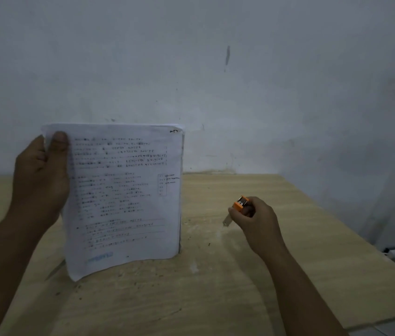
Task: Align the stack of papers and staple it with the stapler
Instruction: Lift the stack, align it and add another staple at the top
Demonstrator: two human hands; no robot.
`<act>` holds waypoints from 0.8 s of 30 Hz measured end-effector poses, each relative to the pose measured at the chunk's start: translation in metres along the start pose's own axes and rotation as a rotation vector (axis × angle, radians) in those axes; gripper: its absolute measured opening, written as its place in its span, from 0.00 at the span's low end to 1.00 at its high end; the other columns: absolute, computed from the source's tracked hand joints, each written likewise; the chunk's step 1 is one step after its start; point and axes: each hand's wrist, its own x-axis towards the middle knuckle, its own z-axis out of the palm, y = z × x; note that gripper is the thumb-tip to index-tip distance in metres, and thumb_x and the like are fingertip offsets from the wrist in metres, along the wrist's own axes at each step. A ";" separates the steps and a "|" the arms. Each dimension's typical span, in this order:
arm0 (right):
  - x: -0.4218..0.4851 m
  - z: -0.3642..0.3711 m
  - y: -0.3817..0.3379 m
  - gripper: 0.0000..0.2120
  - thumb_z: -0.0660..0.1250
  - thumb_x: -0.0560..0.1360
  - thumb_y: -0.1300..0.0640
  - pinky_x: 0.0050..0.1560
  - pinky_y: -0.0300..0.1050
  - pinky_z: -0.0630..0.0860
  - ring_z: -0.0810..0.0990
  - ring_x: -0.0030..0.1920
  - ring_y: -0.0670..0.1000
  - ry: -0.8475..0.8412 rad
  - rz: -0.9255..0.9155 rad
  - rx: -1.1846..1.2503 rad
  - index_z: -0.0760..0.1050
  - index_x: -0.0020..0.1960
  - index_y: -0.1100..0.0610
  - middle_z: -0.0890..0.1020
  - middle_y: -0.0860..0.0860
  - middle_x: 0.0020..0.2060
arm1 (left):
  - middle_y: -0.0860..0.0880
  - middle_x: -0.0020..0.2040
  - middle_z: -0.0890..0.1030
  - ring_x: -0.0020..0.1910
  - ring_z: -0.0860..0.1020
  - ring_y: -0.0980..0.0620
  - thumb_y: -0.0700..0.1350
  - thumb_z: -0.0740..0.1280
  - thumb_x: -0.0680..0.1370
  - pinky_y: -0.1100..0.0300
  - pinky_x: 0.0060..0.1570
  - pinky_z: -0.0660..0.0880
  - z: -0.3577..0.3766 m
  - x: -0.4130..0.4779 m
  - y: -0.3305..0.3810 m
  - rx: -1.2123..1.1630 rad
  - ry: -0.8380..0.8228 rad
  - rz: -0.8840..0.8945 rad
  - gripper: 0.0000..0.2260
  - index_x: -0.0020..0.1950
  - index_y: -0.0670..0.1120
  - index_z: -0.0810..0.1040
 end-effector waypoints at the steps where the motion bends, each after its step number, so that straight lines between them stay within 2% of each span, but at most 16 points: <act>1: -0.002 0.001 -0.008 0.06 0.74 0.72 0.58 0.29 0.32 0.65 0.69 0.29 0.42 0.000 -0.055 0.049 0.76 0.41 0.56 0.74 0.44 0.30 | 0.45 0.49 0.83 0.48 0.81 0.47 0.60 0.57 0.81 0.50 0.49 0.78 0.002 -0.002 0.004 -0.018 0.007 0.023 0.19 0.53 0.47 0.79; 4: -0.010 0.006 -0.041 0.05 0.73 0.73 0.57 0.35 0.32 0.70 0.75 0.35 0.44 -0.060 -0.160 0.160 0.77 0.45 0.54 0.79 0.46 0.36 | 0.54 0.45 0.80 0.43 0.78 0.58 0.55 0.57 0.83 0.57 0.44 0.75 0.004 -0.005 0.014 -0.017 0.032 0.011 0.13 0.50 0.50 0.77; 7: -0.018 0.013 -0.079 0.06 0.71 0.75 0.58 0.36 0.41 0.76 0.80 0.36 0.49 -0.216 -0.244 0.252 0.74 0.47 0.56 0.81 0.53 0.37 | 0.58 0.42 0.78 0.36 0.76 0.71 0.53 0.57 0.83 0.67 0.36 0.73 0.006 -0.005 0.016 -0.003 0.038 -0.026 0.12 0.44 0.54 0.76; 9: -0.018 0.022 -0.103 0.06 0.69 0.77 0.59 0.35 0.42 0.78 0.81 0.36 0.55 -0.326 -0.309 0.243 0.72 0.48 0.57 0.80 0.58 0.38 | 0.58 0.40 0.77 0.32 0.75 0.74 0.50 0.57 0.83 0.76 0.29 0.69 0.007 -0.006 0.019 0.008 0.075 -0.027 0.12 0.44 0.50 0.76; 12: -0.014 0.036 -0.133 0.07 0.67 0.78 0.57 0.30 0.41 0.73 0.73 0.31 0.53 -0.461 -0.411 0.158 0.70 0.48 0.57 0.76 0.60 0.36 | 0.58 0.38 0.77 0.31 0.75 0.74 0.48 0.58 0.83 0.78 0.28 0.68 0.012 -0.009 0.024 -0.021 0.100 -0.042 0.11 0.44 0.48 0.77; 14: -0.009 0.047 -0.152 0.06 0.67 0.77 0.56 0.30 0.42 0.67 0.68 0.29 0.48 -0.498 -0.498 0.053 0.70 0.47 0.55 0.74 0.56 0.34 | 0.57 0.38 0.78 0.32 0.76 0.73 0.48 0.59 0.83 0.77 0.30 0.69 0.012 -0.010 0.027 -0.012 0.093 -0.035 0.12 0.42 0.52 0.76; 16: -0.004 0.057 -0.173 0.06 0.68 0.76 0.56 0.30 0.40 0.65 0.66 0.27 0.45 -0.495 -0.575 -0.008 0.70 0.47 0.55 0.72 0.52 0.31 | 0.55 0.37 0.79 0.33 0.77 0.71 0.49 0.59 0.82 0.76 0.30 0.70 0.011 -0.009 0.028 -0.003 0.090 -0.028 0.12 0.41 0.52 0.76; 19: 0.001 0.072 -0.206 0.09 0.69 0.75 0.53 0.31 0.34 0.68 0.72 0.29 0.44 -0.450 -0.658 -0.034 0.71 0.51 0.54 0.76 0.47 0.32 | 0.52 0.37 0.81 0.34 0.79 0.65 0.51 0.58 0.82 0.72 0.30 0.72 0.009 -0.010 0.029 -0.013 0.061 -0.032 0.13 0.42 0.52 0.78; 21: 0.005 0.081 -0.223 0.11 0.69 0.75 0.51 0.33 0.33 0.71 0.76 0.33 0.43 -0.453 -0.691 -0.078 0.72 0.54 0.51 0.78 0.45 0.36 | 0.51 0.40 0.83 0.38 0.81 0.61 0.52 0.58 0.82 0.71 0.32 0.74 0.009 -0.011 0.029 -0.026 0.032 -0.033 0.14 0.47 0.49 0.81; 24: 0.009 0.092 -0.238 0.10 0.67 0.77 0.50 0.38 0.43 0.77 0.78 0.38 0.46 -0.483 -0.722 -0.164 0.74 0.55 0.54 0.80 0.47 0.39 | 0.51 0.43 0.84 0.42 0.81 0.57 0.53 0.57 0.81 0.70 0.36 0.74 0.009 -0.011 0.027 -0.028 0.000 0.008 0.16 0.52 0.47 0.82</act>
